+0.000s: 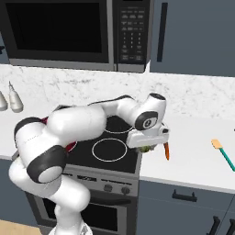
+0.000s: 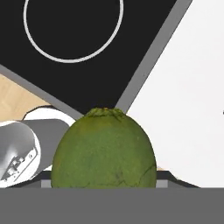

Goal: Put the lime and carrot in the pot. Retrieve the spatula and lightly stir the vegetables in the pot.

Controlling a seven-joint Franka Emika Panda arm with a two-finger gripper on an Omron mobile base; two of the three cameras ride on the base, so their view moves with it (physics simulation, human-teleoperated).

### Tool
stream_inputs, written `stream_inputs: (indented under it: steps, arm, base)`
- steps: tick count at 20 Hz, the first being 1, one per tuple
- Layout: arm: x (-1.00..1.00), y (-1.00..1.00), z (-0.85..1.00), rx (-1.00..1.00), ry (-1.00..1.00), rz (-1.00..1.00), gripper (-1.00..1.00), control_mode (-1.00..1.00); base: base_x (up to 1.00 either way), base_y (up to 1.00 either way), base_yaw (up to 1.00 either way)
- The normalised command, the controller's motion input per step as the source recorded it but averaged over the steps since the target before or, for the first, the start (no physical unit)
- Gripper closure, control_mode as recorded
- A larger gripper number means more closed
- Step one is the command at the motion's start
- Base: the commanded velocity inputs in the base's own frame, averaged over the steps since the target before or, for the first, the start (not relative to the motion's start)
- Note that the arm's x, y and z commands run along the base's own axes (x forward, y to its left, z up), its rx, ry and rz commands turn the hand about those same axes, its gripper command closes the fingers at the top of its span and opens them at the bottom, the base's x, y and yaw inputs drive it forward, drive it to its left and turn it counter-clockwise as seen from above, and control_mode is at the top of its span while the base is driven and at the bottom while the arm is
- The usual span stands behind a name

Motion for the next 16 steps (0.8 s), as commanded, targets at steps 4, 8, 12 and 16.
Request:
stream_inputs:
  steps: [4, 8, 12, 16]
  arm:
    - [0.05, 1.00, 0.53, 0.02, 0.11, 0.23, 1.00, -1.00]
    - [0.17, 1.00, 0.30, 0.02, 0.09, 0.22, 1.00, -1.00]
    - [0.05, 1.00, 0.00, 0.00, 0.00, 0.24, 1.00, -1.00]
    - [0.37, 1.00, 0.09, 0.00, 0.00, 0.21, 1.00, -1.00]
  base:
    - [0.00, 0.00, 0.00]
    - [0.00, 0.00, 0.00]
    - [0.00, 0.00, 0.00]
    - [0.00, 0.00, 0.00]
